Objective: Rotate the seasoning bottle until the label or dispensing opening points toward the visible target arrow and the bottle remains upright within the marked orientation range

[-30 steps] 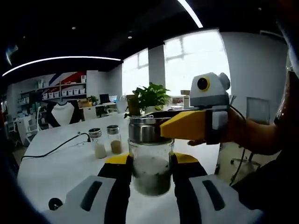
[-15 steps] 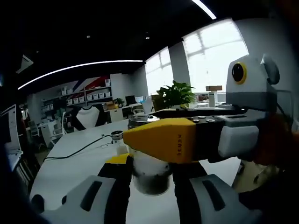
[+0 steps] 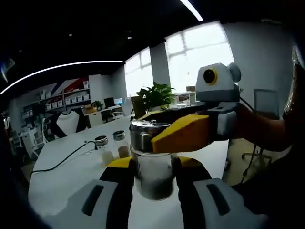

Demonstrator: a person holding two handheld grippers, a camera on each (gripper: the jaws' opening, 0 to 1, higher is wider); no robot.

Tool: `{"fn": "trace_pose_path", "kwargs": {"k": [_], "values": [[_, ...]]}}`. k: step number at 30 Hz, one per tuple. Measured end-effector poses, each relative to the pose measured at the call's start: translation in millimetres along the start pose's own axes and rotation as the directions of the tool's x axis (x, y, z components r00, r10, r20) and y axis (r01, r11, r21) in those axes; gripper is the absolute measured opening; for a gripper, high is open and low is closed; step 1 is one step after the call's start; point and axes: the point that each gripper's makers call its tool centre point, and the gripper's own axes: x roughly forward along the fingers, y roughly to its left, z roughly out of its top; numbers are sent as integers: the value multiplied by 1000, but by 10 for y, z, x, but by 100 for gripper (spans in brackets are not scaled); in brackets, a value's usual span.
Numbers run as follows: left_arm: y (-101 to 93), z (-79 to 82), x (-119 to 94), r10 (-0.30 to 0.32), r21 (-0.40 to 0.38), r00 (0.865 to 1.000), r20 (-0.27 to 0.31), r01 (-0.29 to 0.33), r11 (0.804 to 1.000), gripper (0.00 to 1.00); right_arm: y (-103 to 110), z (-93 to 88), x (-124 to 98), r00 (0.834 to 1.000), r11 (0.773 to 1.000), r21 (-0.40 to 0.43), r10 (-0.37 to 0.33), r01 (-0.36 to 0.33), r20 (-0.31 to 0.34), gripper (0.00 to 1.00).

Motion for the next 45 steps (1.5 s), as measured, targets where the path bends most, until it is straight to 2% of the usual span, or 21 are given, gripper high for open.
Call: {"fn": "trace_pose_path", "kwargs": {"k": [4,7,9,12,13,15,16,18,19,20,24,26,27,30,35,36,37,38,41,43,45], "values": [[-59,48,0,-64,-32,997,36,65,997,37,81,43,-5,997,997,-43,70,-71,-14,28],[-63,66,3,-59,-30,997,42,61,998,37,73,59,-11,996,995,-48,86,-87,-12,28],[-41,83,9,-27,-13,999,40,27,1000,37,71,63,-7,996,995,-52,86,-86,-8,29],[80,53,19,76,-44,997,18,-75,996,36,-14,54,23,1000,999,-48,19,-19,12,29],[125,27,19,111,-48,994,1,-111,993,36,-82,23,36,999,999,-19,-36,36,8,28],[248,-54,16,210,-55,977,-46,-212,976,36,-134,-30,82,993,993,-22,-115,115,-1,28],[257,-57,19,219,-53,975,-47,-221,974,36,-143,-35,91,991,991,-24,-133,133,0,28],[249,-64,38,243,-54,969,-44,-246,968,36,-168,-39,134,977,977,-16,-214,214,12,29],[251,-61,38,253,-54,967,-42,-255,965,36,-166,-34,138,974,974,-9,-224,225,15,29],[259,-45,29,269,-49,963,-34,-270,962,36,-180,-4,149,964,964,23,-264,263,36,29],[274,-27,8,292,-37,956,-30,-293,956,37,-174,23,164,958,958,25,-286,285,36,29],[274,-22,1,287,-35,958,-28,-288,957,37,-183,25,152,961,961,29,-276,275,38,29],[269,-23,-2,285,-33,958,-29,-285,958,37,-176,18,147,966,965,71,-256,253,40,29],[239,-36,-13,260,-38,965,-26,-261,965,37,-179,3,120,973,970,89,-229,225,36,29],[166,-56,2,196,-35,980,-33,-197,980,36,-101,-29,77,989,988,33,-151,151,6,28],[138,-55,5,171,-40,985,-33,-172,984,36,-89,-30,72,990,990,21,-138,138,1,28],[97,-52,12,137,-40,990,-32,-138,990,36,-48,-33,47,995,995,-24,-94,94,-15,28],[45,-54,26,95,-55,995,-28,-96,994,36,-25,-44,22,998,998,-31,-62,61,-29,28],[9,-50,39,69,-38,997,-23,-70,997,36,48,-55,-54,998,997,-73,12,-17,-57,28],[-62,-47,57,39,1,999,-26,-39,999,36,76,-58,-107,997,995,-87,44,-50,-71,28],[-113,-35,77,7,-11,1000,-17,-7,1000,36,93,-56,-139,995,993,-92,71,-78,-73,28]]}}
